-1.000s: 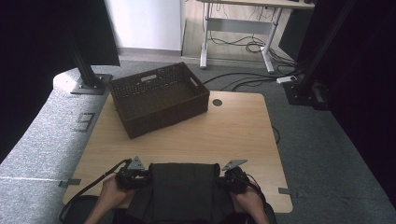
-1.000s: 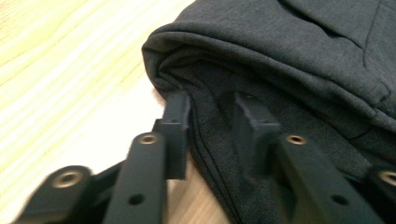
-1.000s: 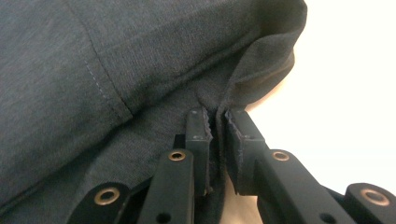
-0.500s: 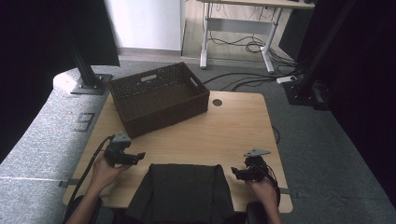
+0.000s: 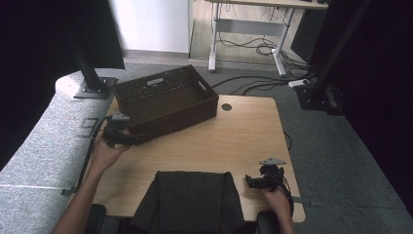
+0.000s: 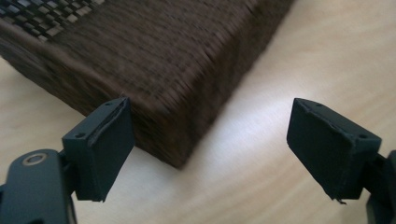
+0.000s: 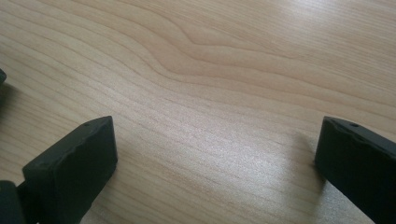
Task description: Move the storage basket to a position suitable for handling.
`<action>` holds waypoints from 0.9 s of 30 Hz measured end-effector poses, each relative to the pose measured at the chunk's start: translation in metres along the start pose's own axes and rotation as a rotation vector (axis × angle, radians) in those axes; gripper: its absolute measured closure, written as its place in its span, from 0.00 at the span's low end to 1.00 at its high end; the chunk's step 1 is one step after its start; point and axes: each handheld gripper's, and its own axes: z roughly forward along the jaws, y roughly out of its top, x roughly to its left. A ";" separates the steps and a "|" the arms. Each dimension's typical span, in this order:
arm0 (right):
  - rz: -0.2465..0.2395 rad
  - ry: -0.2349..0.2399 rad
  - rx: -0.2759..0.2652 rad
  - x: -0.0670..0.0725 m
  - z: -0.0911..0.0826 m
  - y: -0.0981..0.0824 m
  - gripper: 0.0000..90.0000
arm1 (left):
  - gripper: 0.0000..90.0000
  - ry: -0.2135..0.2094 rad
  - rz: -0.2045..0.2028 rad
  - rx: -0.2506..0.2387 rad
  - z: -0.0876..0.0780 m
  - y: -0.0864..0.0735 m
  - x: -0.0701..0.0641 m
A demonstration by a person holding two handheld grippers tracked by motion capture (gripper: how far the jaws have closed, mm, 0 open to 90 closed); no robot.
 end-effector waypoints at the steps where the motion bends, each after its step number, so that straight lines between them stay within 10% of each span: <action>1: -0.004 0.006 -0.024 0.000 0.000 -0.003 0.00 | 0.18 0.014 -0.007 0.000 0.000 0.008 0.004; 10: -0.002 0.003 -0.033 0.000 0.000 -0.004 0.00 | 0.29 0.077 -0.051 0.014 0.007 0.031 0.030; 27: -0.003 0.003 -0.034 0.000 0.000 -0.004 0.00 | 0.51 0.133 -0.124 0.071 0.029 0.021 0.046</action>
